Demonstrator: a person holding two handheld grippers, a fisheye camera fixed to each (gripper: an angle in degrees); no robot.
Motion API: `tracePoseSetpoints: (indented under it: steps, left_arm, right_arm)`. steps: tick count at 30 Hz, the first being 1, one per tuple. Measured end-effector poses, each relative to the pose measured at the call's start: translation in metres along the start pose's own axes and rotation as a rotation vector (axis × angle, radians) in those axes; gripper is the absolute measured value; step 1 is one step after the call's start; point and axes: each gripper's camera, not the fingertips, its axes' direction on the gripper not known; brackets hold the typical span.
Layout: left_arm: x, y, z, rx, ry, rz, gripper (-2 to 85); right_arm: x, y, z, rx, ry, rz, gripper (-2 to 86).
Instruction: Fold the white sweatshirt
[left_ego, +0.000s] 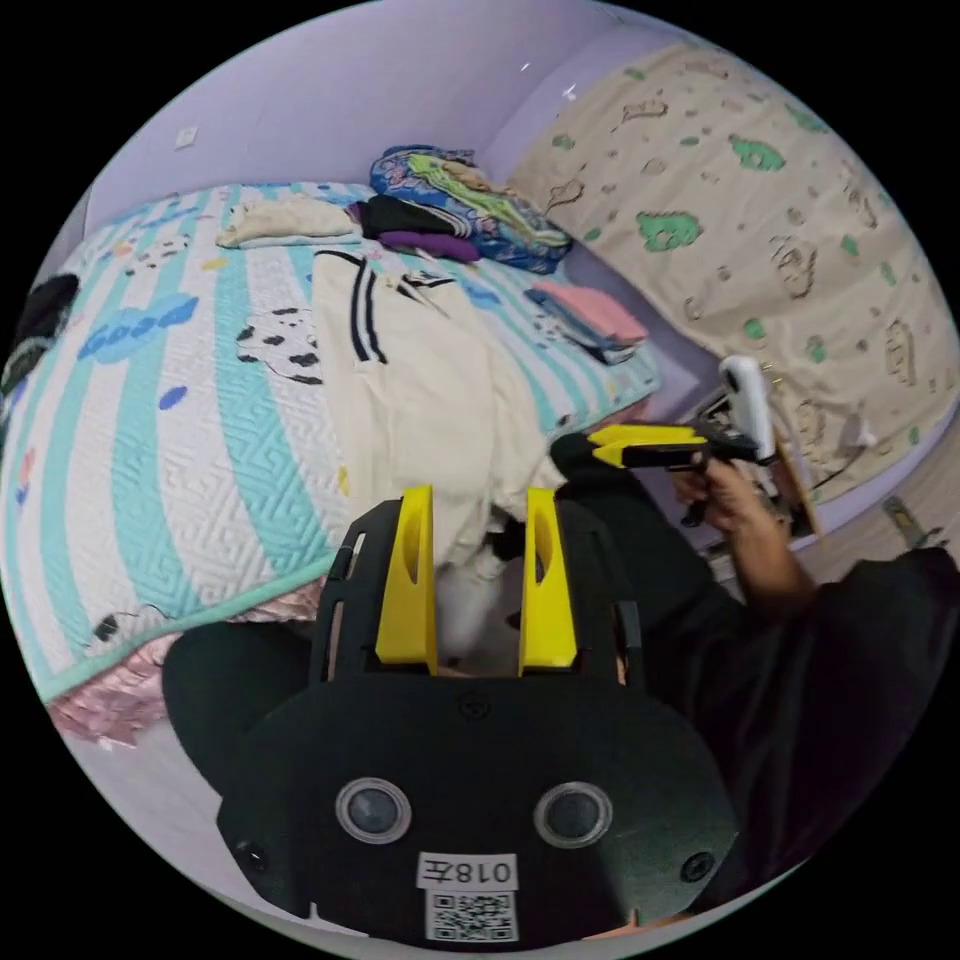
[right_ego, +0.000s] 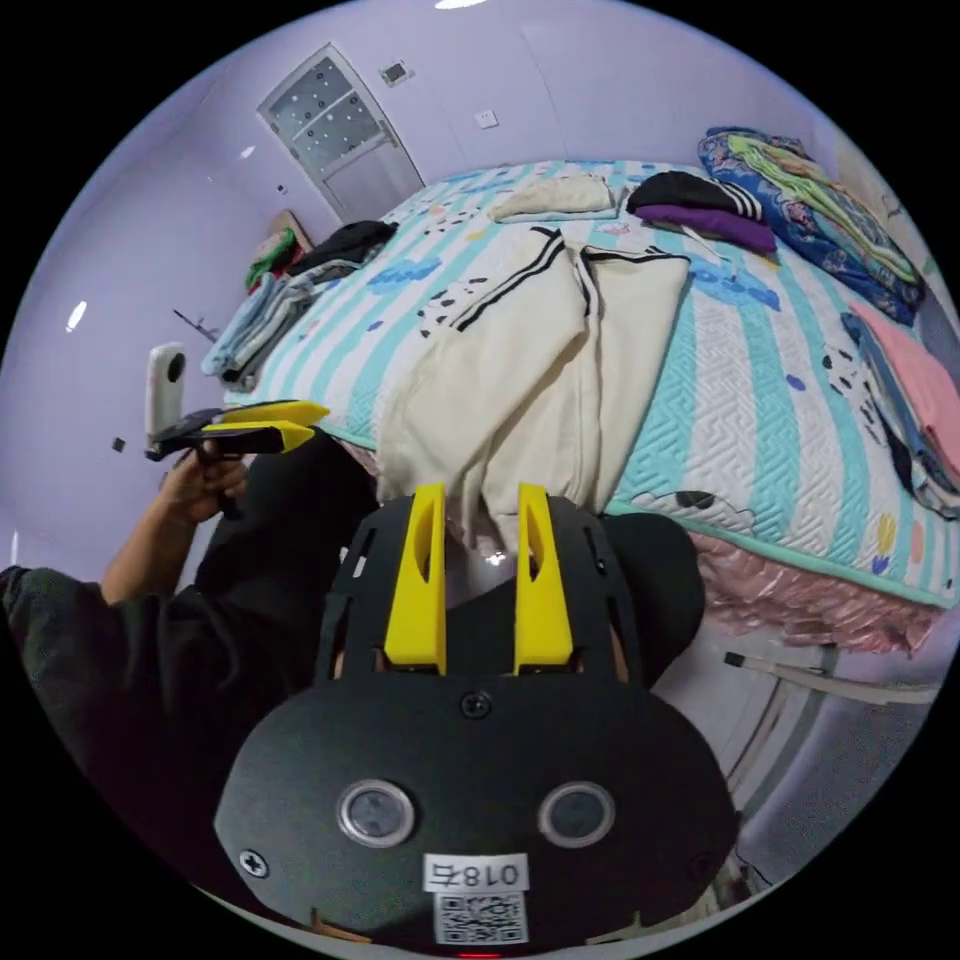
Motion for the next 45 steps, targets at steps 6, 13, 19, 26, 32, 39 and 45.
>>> tracePoseSetpoints:
  steps: [6,13,19,26,32,39,45]
  left_arm:
    - [-0.007,-0.050,0.021,-0.060,-0.237,0.020,13.9]
    - [-0.014,-0.068,0.048,-0.213,-0.386,-0.012,6.4]
    - [-0.029,-0.058,0.017,-0.156,-0.395,-0.057,8.3]
    - [-0.019,-0.057,0.030,-0.259,-0.486,0.070,1.9]
    - [-0.056,-0.033,-0.023,-0.155,-0.456,0.033,-0.8]
    - [-0.119,-0.033,-0.135,-0.059,-0.738,0.057,-0.9]
    - [-0.252,-0.015,-0.277,0.003,-0.956,-0.178,-0.9]
  right_arm:
    - [0.006,-0.047,0.042,-0.161,0.162,-0.048,12.8]
    - [0.003,-0.072,0.080,-0.366,0.036,-0.063,12.5]
    - [0.006,-0.086,0.071,-0.321,-0.009,-0.007,12.3]
    - [-0.023,-0.105,0.086,-0.408,0.086,-0.098,4.4]
    - [-0.051,-0.097,0.038,-0.241,0.116,-0.123,1.0]
    - [-0.057,-0.108,-0.053,-0.084,0.503,-0.144,0.6]
    - [0.020,-0.130,-0.127,-0.078,0.817,0.021,0.8]
